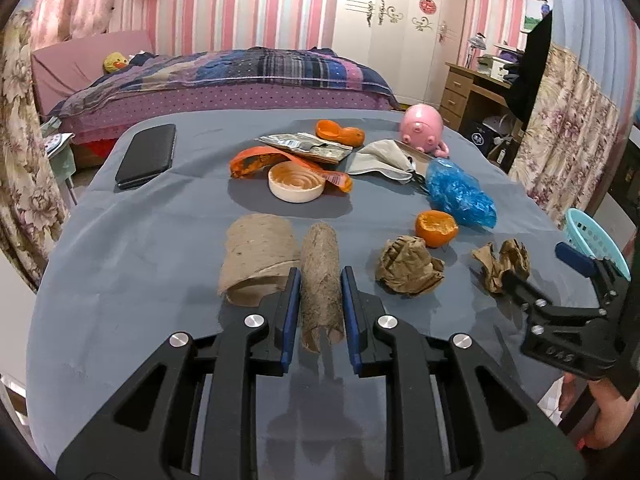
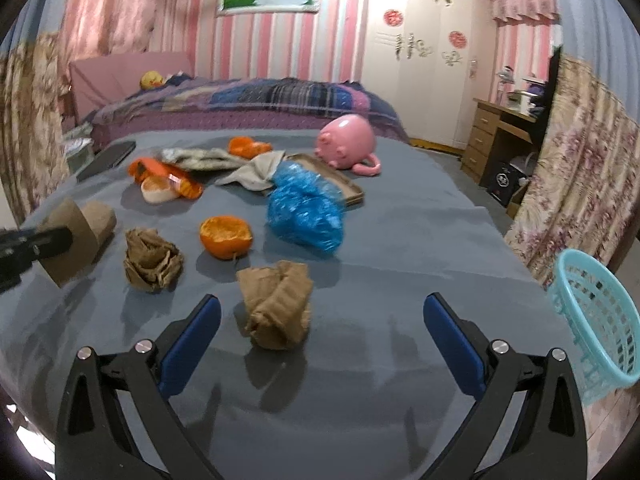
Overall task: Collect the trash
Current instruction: 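Carry the cardboard tube and brown paper over the light-blue basket with both tools, then open both tools to drop the tube and paper into the basket, then move both tools back over the table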
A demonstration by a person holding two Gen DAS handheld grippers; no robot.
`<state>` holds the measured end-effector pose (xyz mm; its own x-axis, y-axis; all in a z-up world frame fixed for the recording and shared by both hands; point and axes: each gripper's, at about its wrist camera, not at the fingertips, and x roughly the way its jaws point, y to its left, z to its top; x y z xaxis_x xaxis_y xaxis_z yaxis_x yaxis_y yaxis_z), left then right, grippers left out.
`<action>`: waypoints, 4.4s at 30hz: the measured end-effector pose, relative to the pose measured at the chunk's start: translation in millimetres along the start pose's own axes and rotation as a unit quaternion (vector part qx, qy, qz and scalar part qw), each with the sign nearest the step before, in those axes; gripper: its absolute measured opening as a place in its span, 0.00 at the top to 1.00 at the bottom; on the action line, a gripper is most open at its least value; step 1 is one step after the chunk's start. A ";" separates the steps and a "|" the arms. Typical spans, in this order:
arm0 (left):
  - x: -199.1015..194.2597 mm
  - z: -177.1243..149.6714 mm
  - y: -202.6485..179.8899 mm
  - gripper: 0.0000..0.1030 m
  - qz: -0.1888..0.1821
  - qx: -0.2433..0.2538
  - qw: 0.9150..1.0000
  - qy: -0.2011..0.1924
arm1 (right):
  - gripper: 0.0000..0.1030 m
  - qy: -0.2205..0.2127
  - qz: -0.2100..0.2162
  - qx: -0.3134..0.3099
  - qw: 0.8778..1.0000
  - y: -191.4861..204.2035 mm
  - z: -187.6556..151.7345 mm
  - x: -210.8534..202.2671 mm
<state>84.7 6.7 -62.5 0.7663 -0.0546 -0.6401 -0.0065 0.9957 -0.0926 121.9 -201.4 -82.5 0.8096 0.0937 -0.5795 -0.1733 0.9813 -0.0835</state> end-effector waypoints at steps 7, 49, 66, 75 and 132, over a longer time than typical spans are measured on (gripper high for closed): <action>-3.8 4.5 -5.7 0.81 0.014 0.004 1.000 -0.004 | 0.62 0.049 0.068 0.001 0.996 2.3 -0.9 24.7; 28.7 76.2 -305.8 0.81 -0.188 0.122 0.974 -0.043 | 0.62 -0.045 -0.206 0.150 0.966 -342.2 -37.1 -98.3; 74.8 45.2 -438.0 0.81 -0.282 0.195 0.940 -0.001 | 0.62 -0.031 -0.230 0.204 0.951 -385.6 -74.6 -76.7; 101.8 44.3 -470.5 0.73 -0.277 0.218 0.936 0.000 | 0.62 -0.029 -0.231 0.206 0.951 -387.0 -79.5 -70.1; -17.2 65.7 -77.5 0.05 -0.008 0.055 0.995 -0.088 | 0.05 -0.071 -0.085 0.095 0.989 -110.2 27.1 -32.9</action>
<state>114.3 -64.7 5.8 0.8668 -0.0655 -0.4944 0.0686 0.9976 -0.0119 129.5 -308.0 -32.3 0.8905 -0.0660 -0.4501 0.0701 0.9975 -0.0075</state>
